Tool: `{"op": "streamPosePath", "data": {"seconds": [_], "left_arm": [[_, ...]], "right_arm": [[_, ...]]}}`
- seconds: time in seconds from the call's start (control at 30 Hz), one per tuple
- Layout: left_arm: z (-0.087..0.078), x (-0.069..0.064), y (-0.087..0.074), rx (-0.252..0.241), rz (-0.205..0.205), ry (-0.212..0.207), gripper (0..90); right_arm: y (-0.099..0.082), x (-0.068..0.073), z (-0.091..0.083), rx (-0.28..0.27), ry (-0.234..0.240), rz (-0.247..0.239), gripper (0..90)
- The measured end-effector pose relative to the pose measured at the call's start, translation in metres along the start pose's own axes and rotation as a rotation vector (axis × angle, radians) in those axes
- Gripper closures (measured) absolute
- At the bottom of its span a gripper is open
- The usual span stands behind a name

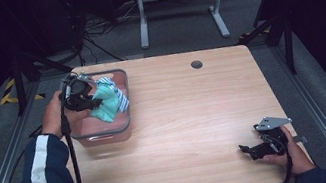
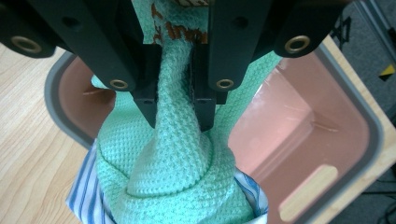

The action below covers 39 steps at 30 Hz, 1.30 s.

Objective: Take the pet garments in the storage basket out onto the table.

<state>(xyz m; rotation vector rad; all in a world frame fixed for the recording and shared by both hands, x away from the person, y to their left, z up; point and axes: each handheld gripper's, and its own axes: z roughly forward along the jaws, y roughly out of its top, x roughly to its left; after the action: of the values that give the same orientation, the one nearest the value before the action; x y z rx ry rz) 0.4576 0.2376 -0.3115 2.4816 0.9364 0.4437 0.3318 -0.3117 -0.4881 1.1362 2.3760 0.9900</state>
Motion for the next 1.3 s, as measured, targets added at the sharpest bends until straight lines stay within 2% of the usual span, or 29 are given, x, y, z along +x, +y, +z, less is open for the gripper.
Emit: {"op": "streamPosePath", "data": {"seconds": [0.37,0.43,0.77,0.8,1.03,1.3], "left_arm": [[-0.016,-0.019,0.013,-0.068,0.052,-0.009,79.0],[-0.017,-0.022,0.017,-0.063,0.067,-0.016,79.1],[-0.013,-0.046,0.034,-0.084,0.140,-0.049,79.1],[-0.011,-0.050,0.037,-0.091,0.146,-0.063,79.1],[-0.007,-0.067,0.048,-0.091,0.193,-0.085,79.1],[0.009,-0.093,0.067,-0.089,0.252,-0.134,79.0]], "right_arm": [[-0.001,0.000,-0.001,0.000,0.000,0.001,0.5],[-0.001,-0.001,-0.001,0.000,0.000,0.001,0.5],[-0.001,-0.001,-0.001,-0.001,-0.003,0.004,0.5],[-0.001,-0.001,-0.001,-0.001,-0.004,0.005,0.5],[-0.002,-0.001,-0.002,-0.001,-0.007,0.007,0.5],[-0.002,-0.001,-0.002,0.000,-0.007,0.007,0.5]]}}
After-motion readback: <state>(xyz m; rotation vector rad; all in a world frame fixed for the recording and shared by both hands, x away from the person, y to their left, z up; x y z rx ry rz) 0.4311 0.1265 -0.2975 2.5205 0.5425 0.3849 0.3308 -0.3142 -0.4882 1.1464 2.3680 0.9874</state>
